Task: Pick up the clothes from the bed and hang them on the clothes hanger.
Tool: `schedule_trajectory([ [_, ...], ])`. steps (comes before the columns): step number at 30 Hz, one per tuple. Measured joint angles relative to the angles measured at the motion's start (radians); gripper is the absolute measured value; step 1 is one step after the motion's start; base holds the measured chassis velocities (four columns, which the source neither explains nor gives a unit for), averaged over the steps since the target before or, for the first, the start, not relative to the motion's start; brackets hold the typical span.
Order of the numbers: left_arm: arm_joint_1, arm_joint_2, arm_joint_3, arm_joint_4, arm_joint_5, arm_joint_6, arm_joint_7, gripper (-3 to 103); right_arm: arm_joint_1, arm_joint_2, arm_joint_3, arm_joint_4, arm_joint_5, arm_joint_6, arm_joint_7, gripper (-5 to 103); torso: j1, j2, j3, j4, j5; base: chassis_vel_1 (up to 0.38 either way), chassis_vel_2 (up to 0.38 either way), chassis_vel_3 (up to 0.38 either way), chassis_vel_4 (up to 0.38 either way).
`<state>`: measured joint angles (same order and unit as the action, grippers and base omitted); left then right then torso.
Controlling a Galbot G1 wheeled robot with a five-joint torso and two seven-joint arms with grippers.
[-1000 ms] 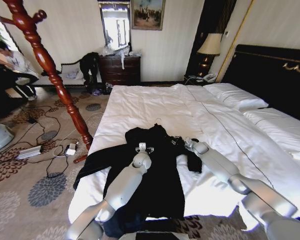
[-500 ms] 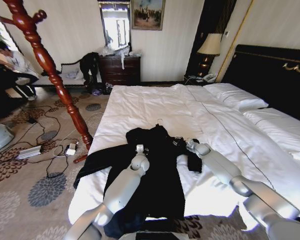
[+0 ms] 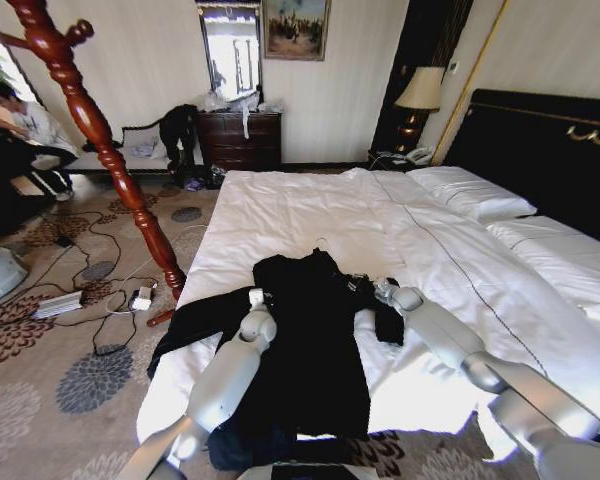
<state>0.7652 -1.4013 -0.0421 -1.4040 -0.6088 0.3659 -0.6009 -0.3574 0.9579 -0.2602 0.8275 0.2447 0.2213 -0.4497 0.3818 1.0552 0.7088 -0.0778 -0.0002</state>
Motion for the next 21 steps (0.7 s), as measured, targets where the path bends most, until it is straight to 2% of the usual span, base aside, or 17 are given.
schedule_trajectory([
  [12,-0.025,0.009,-0.064,0.003,0.000,-0.060,0.010,0,-0.014,-0.007,-0.005,0.024,0.007,0.002,-0.001,18,0.000,0.000,0.000,-0.0003,-0.0002,0.000,0.000,0.000,0.000],
  [21,-0.109,0.011,-0.058,0.025,-0.008,-0.064,0.016,0,-0.023,-0.018,-0.015,0.043,0.012,0.020,-0.032,18,0.000,0.000,0.000,-0.0001,0.0000,0.000,0.000,0.000,0.000],
])
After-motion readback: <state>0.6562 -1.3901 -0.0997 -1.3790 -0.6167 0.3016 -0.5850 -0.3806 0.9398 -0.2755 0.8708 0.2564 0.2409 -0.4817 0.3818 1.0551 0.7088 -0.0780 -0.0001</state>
